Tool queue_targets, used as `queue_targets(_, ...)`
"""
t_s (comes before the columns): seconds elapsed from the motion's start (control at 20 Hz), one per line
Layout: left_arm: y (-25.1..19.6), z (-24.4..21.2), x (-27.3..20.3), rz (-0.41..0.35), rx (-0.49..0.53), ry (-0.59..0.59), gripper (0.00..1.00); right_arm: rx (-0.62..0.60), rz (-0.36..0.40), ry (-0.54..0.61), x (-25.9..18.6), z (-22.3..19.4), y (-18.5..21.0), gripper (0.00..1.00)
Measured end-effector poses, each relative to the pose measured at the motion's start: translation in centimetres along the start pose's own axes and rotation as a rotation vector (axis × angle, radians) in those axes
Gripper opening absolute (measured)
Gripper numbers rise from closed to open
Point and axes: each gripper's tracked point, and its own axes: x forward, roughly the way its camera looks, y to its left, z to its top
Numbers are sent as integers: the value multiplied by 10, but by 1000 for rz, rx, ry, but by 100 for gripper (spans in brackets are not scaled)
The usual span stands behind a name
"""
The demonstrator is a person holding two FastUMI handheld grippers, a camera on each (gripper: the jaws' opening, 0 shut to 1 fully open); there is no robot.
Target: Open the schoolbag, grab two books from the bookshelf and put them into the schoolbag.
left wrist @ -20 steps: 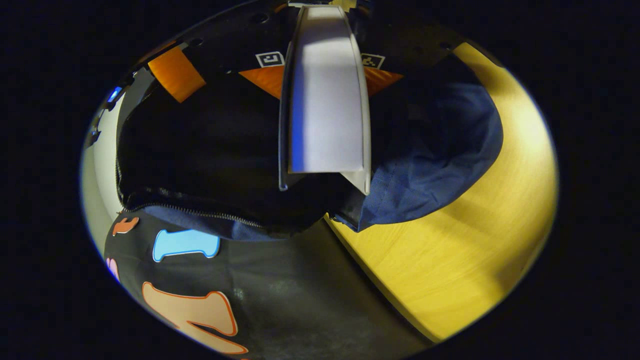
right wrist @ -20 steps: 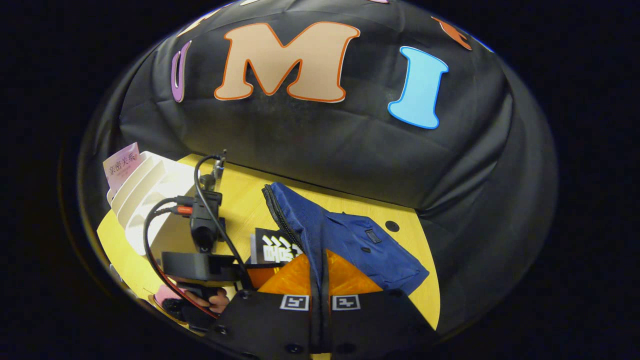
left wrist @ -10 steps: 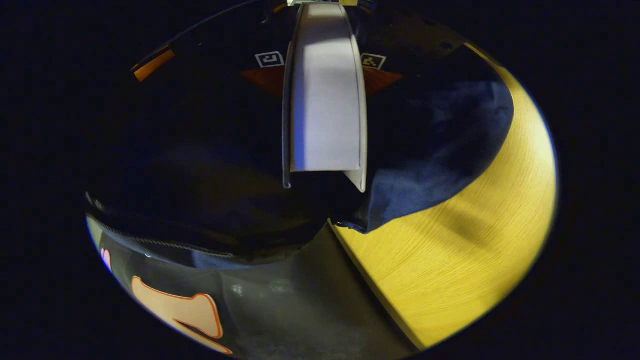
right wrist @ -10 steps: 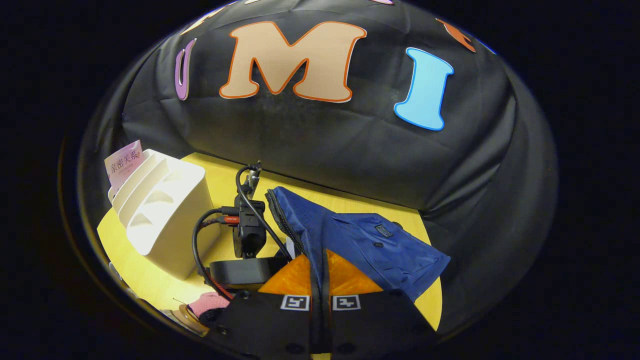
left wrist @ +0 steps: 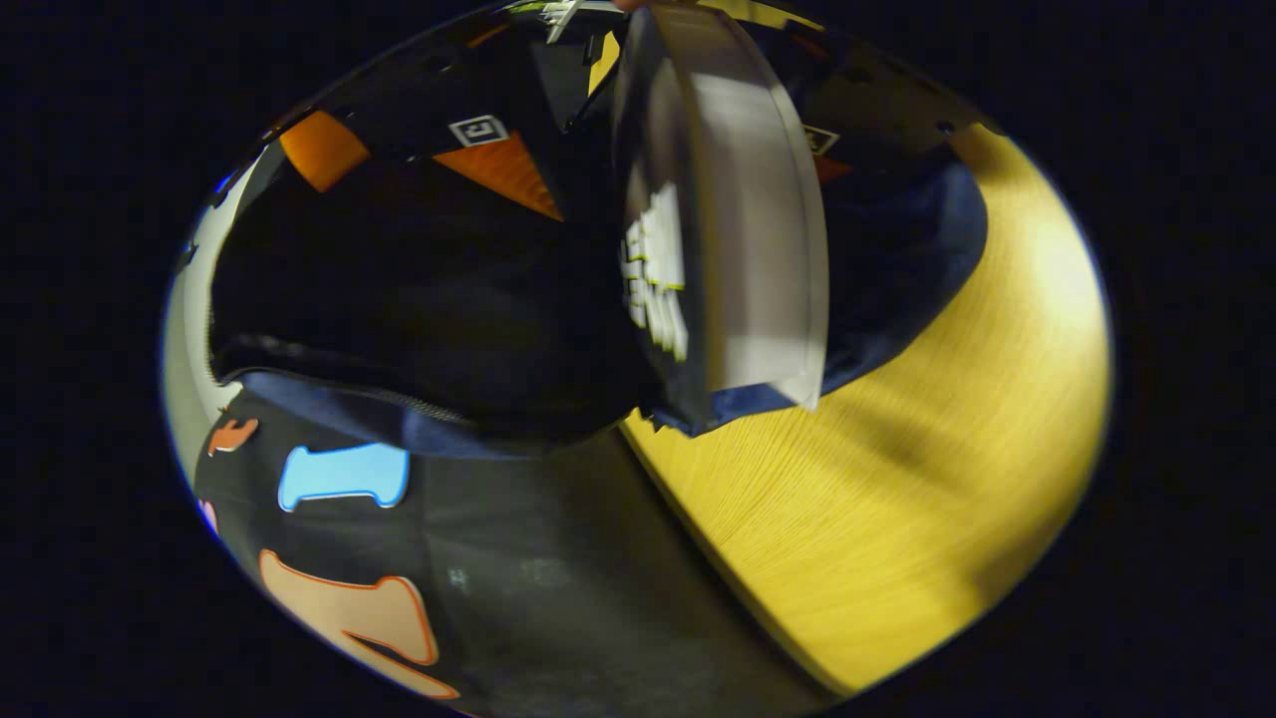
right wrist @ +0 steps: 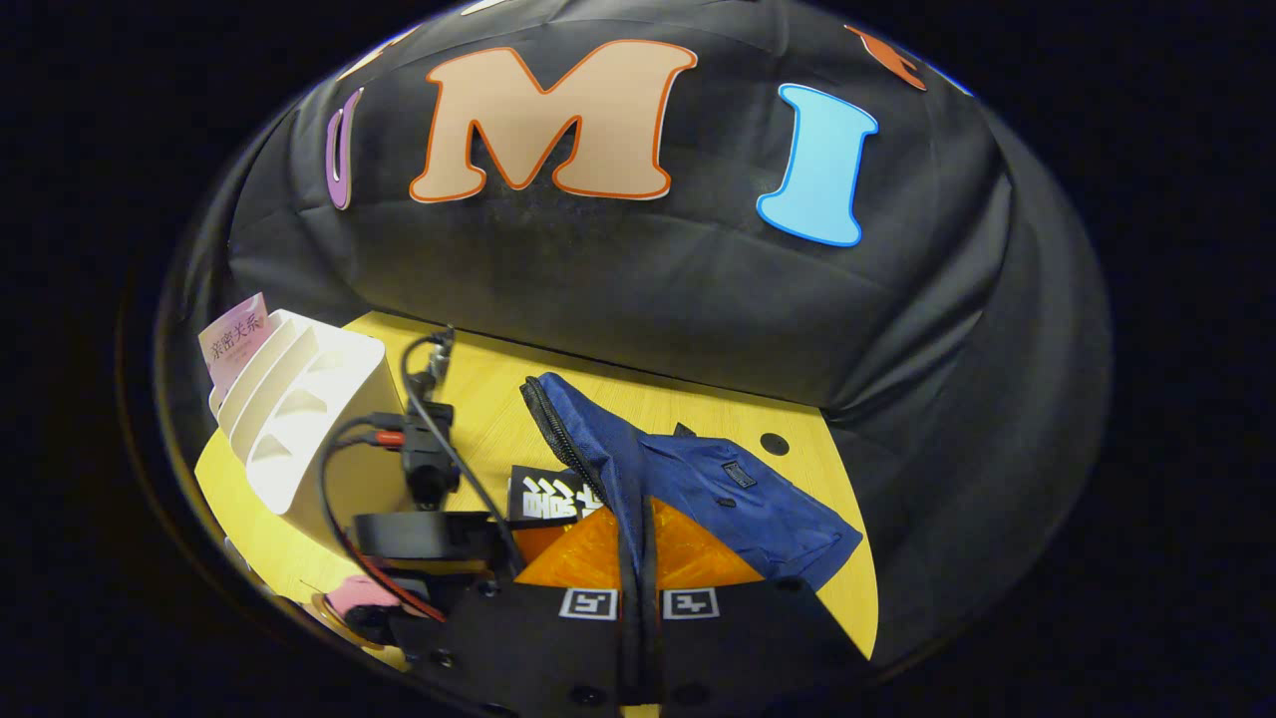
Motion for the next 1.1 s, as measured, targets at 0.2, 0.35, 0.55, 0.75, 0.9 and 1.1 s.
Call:
queue_targets(0.2,-9,5,-42,-4,40,-22,95,-3,-12,-3,-2,3,-9,1)
queue_targets(0.35,-10,2,-74,61,111,-6,95,2,-11,0,-2,2,-13,1)
queue_targets(0.55,-25,-2,-129,111,227,6,95,-16,-13,4,-2,0,-12,1)
queue_targets(0.75,-49,15,-189,138,326,0,96,-28,-16,3,-3,-1,-12,3)
queue_targets(0.9,-60,48,-240,173,340,-56,95,-32,-10,5,-3,-3,-10,3)
queue_targets(1.1,-41,108,-322,318,361,-148,95,-37,-10,10,-2,-6,-4,3)
